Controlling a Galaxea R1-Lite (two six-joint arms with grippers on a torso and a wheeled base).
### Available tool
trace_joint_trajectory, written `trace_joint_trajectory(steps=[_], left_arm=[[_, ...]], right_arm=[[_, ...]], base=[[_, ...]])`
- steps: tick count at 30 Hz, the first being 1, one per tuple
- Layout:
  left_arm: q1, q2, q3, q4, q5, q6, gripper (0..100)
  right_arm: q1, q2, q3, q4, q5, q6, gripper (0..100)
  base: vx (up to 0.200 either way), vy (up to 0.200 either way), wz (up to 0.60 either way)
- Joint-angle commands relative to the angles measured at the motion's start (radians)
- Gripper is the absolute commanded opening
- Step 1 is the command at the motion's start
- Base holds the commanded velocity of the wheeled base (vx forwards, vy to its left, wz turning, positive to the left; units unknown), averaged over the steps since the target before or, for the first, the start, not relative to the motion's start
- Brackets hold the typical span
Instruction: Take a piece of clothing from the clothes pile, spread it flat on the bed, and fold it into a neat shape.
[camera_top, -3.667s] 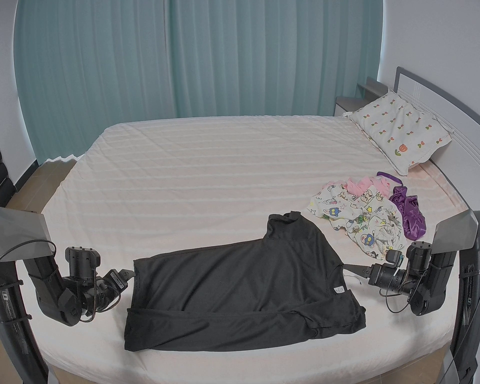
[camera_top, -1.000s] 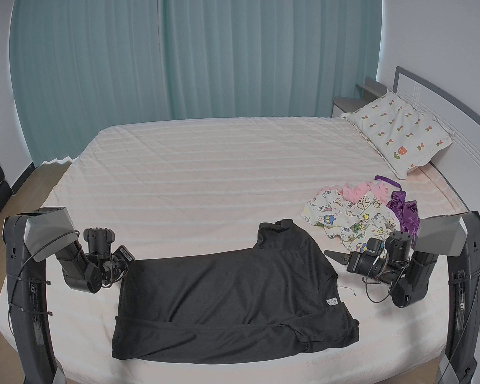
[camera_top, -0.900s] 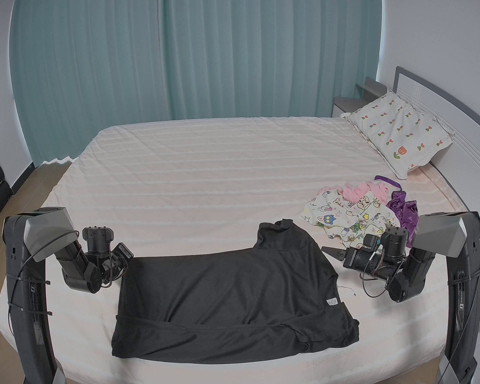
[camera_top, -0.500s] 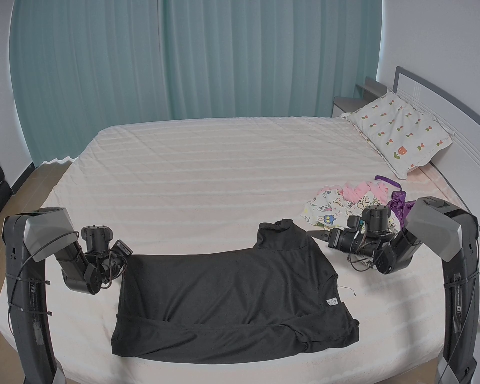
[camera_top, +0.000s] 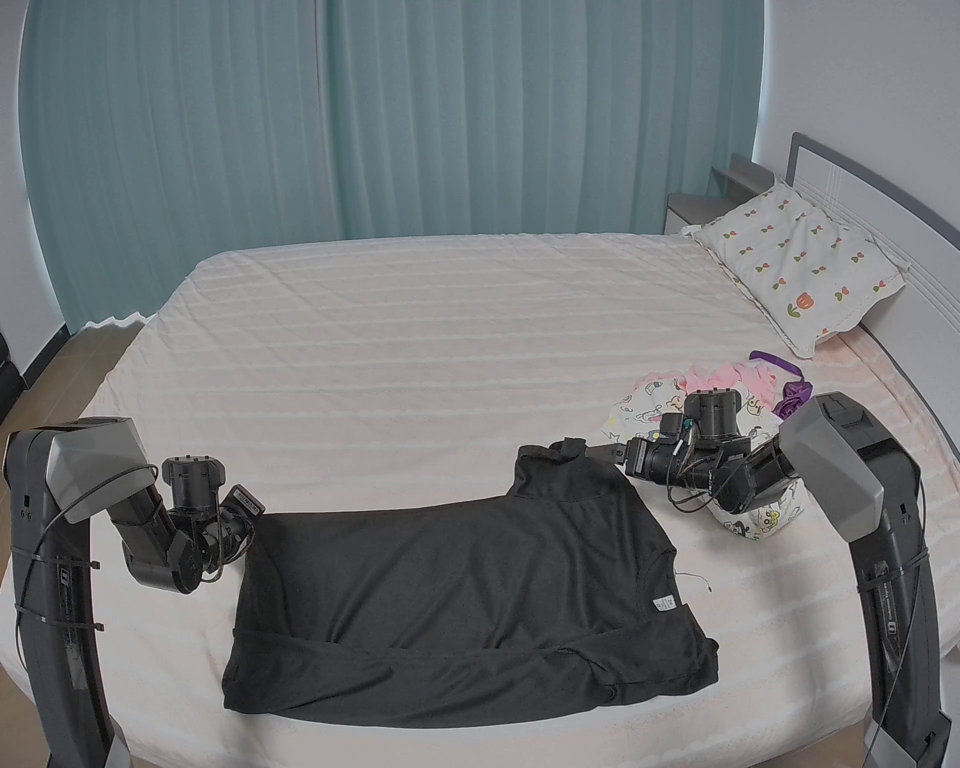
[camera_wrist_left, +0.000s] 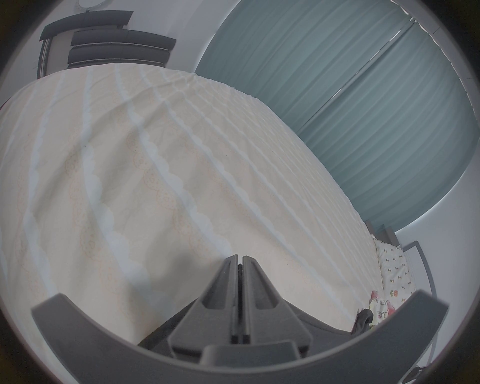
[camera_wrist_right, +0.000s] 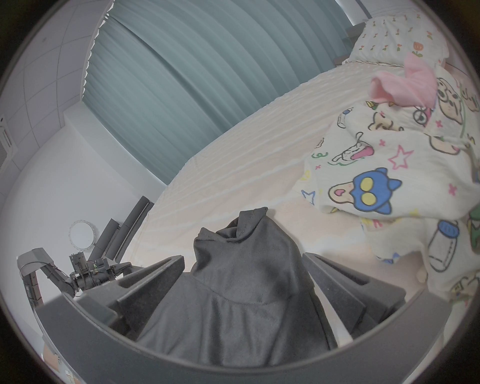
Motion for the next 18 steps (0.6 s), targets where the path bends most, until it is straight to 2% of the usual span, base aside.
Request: trace_joint_trajectory(steps=[1,17,18], left_arm=[[0.001,-0.003,0.011,-0.001,0.000,-0.001,0],[-0.001,-0.003,0.016,-0.001,-0.001,-0.007,0],[-0.001,-0.003,0.014,-0.001,-0.001,-0.015,0]], right_arm=[[0.009,0.079,-0.113,0.052,-0.024,-0.007,100],[0.012,0.134,-0.194,0.105,-0.041,-0.015,100],[0.012,0.136,-0.197,0.105,-0.044,-0.015,0]], base=[[0.000,0.000,0.00],[0.000,0.000,0.00],[0.000,0.000,0.00]])
